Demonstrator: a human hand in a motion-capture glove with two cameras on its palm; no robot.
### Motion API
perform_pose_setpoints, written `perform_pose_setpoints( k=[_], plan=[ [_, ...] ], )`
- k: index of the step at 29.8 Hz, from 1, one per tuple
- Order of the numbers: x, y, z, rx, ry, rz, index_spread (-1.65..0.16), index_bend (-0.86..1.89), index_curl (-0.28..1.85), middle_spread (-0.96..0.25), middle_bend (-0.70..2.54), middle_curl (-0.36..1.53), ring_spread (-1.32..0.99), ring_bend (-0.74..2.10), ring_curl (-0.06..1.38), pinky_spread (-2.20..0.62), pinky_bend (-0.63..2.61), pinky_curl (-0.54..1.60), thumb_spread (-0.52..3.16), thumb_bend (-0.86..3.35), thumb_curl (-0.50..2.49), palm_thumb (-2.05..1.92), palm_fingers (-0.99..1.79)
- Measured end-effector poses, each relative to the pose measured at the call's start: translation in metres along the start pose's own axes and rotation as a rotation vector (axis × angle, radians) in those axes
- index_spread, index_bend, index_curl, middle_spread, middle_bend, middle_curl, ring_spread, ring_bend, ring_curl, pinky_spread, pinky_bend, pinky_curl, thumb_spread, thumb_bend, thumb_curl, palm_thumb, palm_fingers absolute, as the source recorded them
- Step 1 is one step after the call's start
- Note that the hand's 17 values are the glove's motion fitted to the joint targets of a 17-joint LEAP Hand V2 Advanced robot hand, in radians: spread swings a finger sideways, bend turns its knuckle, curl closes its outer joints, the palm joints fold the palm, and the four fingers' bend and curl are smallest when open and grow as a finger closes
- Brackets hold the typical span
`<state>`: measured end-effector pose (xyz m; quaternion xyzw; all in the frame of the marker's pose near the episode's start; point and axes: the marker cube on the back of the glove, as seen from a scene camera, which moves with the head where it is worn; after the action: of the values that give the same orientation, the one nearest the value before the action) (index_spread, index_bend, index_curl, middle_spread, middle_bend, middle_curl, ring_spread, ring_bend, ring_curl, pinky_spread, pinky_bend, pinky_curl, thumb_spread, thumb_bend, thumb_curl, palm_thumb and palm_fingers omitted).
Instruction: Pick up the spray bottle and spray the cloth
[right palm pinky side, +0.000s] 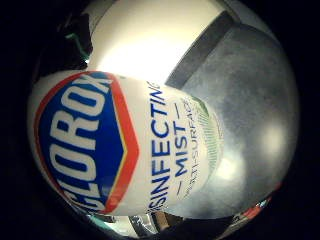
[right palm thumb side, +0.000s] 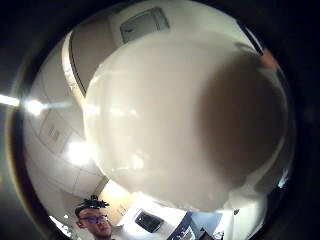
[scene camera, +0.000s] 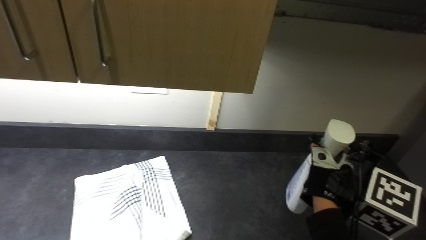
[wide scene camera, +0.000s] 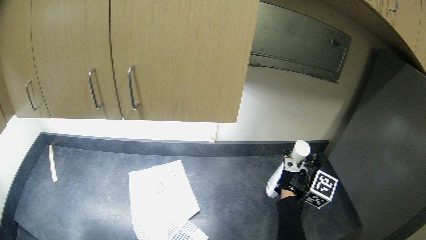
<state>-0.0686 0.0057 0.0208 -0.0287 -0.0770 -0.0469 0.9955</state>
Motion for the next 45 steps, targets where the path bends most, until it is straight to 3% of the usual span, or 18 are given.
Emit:
perform_pose_setpoints(
  k=[17,27,33,45],
  plan=[
    [-0.059,0.134,0.151,-0.624,-0.090,0.002,-0.18,0.14,0.45,0.01,0.31,0.53,-0.02,0.38,0.46,0.07,0.30,0.36,0.70,-0.02,0.66,1.19,0.93],
    [-0.029,0.138,0.173,-0.757,-0.015,0.014,-0.18,0.14,0.44,0.01,0.31,0.54,-0.02,0.40,0.48,0.07,0.30,0.38,0.68,-0.02,0.67,1.20,0.95],
    [-0.011,0.127,0.182,-0.877,0.224,0.130,-0.17,0.13,0.43,0.02,0.31,0.55,-0.02,0.41,0.49,0.06,0.31,0.39,0.67,-0.02,0.67,1.20,0.98],
    [0.074,0.136,0.191,-1.233,1.014,0.627,-0.14,0.11,0.41,0.04,0.35,0.58,-0.01,0.43,0.51,0.05,0.40,0.45,0.61,-0.02,0.67,1.19,1.04]
  ],
)
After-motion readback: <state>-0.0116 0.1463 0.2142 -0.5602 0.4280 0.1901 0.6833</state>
